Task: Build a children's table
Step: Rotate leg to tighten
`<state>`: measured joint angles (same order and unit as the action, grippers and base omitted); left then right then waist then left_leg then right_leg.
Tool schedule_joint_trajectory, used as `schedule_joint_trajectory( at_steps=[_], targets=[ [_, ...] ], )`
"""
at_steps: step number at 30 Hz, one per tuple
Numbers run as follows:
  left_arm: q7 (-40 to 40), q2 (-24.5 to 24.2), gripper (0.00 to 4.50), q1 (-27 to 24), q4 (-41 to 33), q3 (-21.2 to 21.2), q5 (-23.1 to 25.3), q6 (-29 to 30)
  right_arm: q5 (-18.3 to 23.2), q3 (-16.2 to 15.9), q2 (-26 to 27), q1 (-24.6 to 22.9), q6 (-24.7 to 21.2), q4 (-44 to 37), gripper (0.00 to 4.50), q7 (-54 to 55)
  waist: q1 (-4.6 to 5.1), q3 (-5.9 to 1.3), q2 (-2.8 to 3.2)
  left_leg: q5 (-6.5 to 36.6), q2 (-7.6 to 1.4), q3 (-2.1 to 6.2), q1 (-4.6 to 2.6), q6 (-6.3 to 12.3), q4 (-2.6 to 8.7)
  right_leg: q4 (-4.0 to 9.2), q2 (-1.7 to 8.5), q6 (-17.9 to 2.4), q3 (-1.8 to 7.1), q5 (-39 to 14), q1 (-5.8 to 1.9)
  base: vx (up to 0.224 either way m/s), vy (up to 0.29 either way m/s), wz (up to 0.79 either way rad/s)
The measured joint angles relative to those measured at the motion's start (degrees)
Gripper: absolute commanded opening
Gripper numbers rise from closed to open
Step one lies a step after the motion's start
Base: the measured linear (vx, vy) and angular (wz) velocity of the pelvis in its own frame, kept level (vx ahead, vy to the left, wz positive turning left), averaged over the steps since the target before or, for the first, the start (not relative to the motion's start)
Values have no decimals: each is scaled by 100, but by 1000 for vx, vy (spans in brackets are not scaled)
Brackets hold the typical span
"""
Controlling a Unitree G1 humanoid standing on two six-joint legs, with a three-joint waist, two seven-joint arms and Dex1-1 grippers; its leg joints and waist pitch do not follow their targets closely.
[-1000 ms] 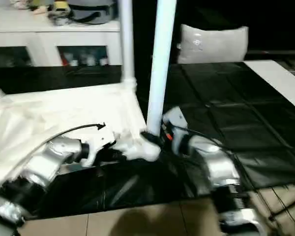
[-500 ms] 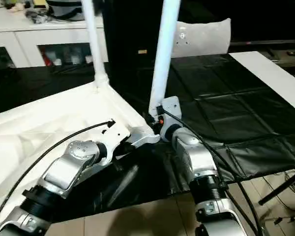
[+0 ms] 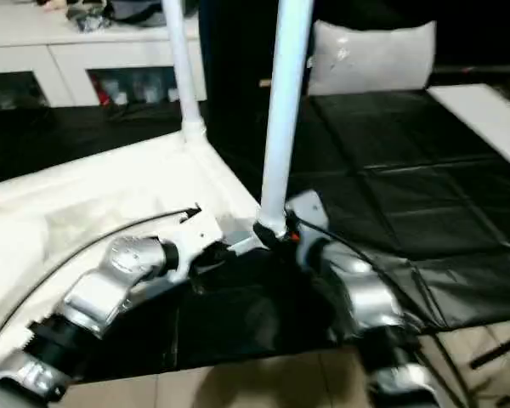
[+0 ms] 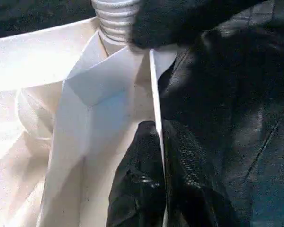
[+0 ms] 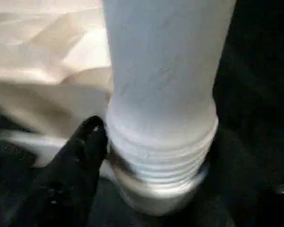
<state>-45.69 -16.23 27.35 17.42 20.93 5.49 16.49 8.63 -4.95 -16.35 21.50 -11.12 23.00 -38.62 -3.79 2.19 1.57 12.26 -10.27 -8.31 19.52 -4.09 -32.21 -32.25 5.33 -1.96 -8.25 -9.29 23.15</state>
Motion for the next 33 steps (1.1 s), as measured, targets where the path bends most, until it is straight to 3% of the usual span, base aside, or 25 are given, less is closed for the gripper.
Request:
schedule_joint_trajectory(
  at_steps=[7, 17, 27, 33],
  targets=[
    [-545, -208, 0, 154, 521, -141, -139, -608, 177, -2, -508, -329, 413, -149, 438, -996, -99, 3, 23, 2, -17, -9, -1, -2, -16, -44, -11, -27, -5, -29, 16, 0, 0, 0],
    [-1911, -775, 0, 153, 716, 46, -425, -1306, 404, -126, -978, -111, 692, -161, 438, -2341, -265, 12, 8, 2, -21, -8, -2, -4, -60, -77, -5, -17, 5, -35, 13, 0, 0, 0],
    [-2293, -822, 0, 152, 712, 201, -461, -1571, 500, -388, -912, 69, 615, 98, 360, -3069, -434, 10, -9, 9, -24, -18, -1, -15, -86, -87, -1, -43, 9, -19, 7, 0, 0, 0],
    [-2378, -823, 0, 152, 717, 207, -459, -1587, 546, -415, -921, 69, 517, 108, 306, -3165, -450, 9, -10, 9, -26, -18, -1, -16, -96, -90, -1, -27, 9, -28, 4, 0, 0, 0]
  ],
)
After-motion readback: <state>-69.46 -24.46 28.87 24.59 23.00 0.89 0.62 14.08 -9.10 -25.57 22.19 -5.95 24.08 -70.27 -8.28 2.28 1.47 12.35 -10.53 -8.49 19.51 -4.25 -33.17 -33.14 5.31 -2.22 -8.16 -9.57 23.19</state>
